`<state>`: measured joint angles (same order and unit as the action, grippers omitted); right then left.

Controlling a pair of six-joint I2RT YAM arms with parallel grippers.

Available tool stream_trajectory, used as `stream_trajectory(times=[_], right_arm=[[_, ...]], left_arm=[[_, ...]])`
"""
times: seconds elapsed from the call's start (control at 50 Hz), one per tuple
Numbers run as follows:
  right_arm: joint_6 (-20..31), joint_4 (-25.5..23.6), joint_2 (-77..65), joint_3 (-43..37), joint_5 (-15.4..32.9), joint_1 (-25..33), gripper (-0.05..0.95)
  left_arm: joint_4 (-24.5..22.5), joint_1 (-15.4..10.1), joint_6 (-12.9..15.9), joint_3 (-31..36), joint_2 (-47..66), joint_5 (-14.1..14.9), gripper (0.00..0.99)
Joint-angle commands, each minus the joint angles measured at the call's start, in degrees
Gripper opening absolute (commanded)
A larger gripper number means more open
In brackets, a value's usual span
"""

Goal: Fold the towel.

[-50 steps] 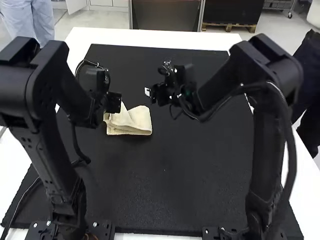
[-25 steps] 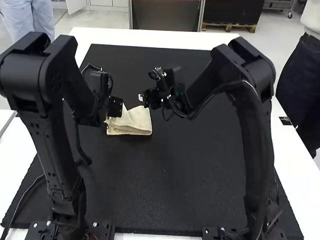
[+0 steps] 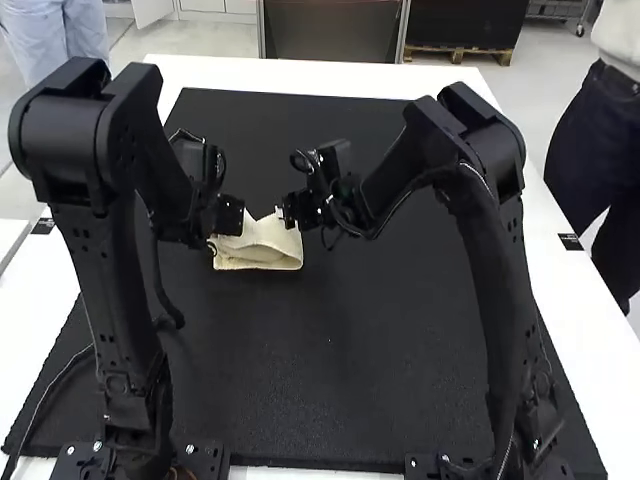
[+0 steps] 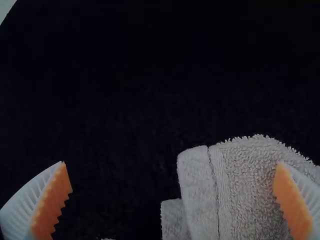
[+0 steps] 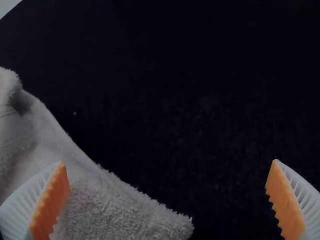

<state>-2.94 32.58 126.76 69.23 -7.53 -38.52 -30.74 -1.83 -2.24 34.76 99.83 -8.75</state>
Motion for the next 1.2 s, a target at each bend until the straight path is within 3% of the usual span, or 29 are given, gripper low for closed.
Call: stream_trajectory(times=[0.0,0.14,0.44,0.84,1.18], right_arm=[[0.48,-0.06,-0.81,1.17,-0.64,-0.15,0.9],[-0.05,0.03,-2.48,-0.24,-0.64,-0.06,0.9],[-0.84,0.56,-4.94,-1.47,-0.29,-0.32,0.76],[-0.66,1.79,-2.39,-1.03,0.41,-0.15,0.9],[-0.66,1.79,-1.34,0.55,0.41,-0.15,0.85]], left_arm=[[0.24,0.33,-0.31,1.8,-0.08,0.58,0.946],[1.03,0.24,-0.4,2.59,-0.95,0.58,0.946],[2.62,-0.02,-0.48,4.35,-1.92,0.58,0.946],[3.14,0.16,-0.57,3.47,-0.78,1.02,0.946],[4.02,1.21,-0.48,2.15,-1.39,1.55,0.944]])
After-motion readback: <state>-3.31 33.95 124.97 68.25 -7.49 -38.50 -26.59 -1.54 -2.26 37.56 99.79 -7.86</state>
